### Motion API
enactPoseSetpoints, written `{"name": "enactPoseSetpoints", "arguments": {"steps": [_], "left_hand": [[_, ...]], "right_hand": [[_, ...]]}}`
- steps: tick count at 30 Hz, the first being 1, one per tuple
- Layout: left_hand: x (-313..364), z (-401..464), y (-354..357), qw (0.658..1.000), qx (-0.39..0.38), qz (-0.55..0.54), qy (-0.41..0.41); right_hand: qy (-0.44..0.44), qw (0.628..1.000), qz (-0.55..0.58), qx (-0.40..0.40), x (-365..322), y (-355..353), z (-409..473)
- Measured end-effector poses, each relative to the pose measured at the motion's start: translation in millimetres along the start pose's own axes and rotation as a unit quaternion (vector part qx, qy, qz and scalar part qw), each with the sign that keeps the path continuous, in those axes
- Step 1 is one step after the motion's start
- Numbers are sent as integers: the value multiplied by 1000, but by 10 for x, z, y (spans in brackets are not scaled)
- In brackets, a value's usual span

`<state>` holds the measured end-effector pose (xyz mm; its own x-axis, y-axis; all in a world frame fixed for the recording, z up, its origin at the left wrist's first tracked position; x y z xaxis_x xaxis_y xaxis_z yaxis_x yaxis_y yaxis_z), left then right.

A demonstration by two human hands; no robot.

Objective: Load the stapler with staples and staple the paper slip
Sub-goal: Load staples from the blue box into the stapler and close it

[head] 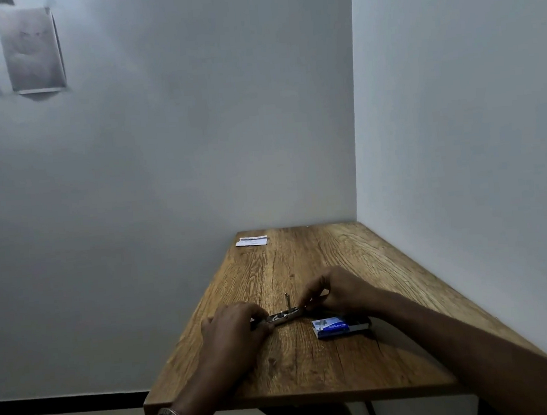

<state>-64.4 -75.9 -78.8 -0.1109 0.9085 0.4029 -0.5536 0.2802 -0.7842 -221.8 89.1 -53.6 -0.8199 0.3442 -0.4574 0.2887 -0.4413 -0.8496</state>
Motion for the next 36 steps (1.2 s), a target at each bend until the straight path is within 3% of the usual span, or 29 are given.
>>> {"name": "enactPoseSetpoints", "arguments": {"steps": [15, 22, 30, 34, 36], "left_hand": [[-22, 1, 11, 1000, 3, -1, -14], [-13, -4, 3, 1000, 5, -12, -15], [6, -14, -13, 1000, -16, -15, -14], [30, -21, -25, 999, -25, -23, -15], [29, -18, -25, 999, -29, -23, -17]], "right_hand": [[9, 998, 55, -11, 171, -129, -46], [55, 992, 102, -46, 282, -181, -88], [78, 986, 148, 2, 358, -255, -198], [32, 979, 182, 82, 100, -253, -174], [-9, 988, 128, 81, -122, -238, -120]]}}
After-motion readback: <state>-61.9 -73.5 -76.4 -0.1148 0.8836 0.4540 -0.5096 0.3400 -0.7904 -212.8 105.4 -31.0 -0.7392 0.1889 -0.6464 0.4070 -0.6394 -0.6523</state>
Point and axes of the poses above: each hand's wrist, its own z-axis towards the middle knuckle, its own y-axis out of the palm, x = y × z, the point moved 3 cm from there along z, towards the middle knuckle, and after that the axes turned 1 degree about -x, right-handed, at the moved point
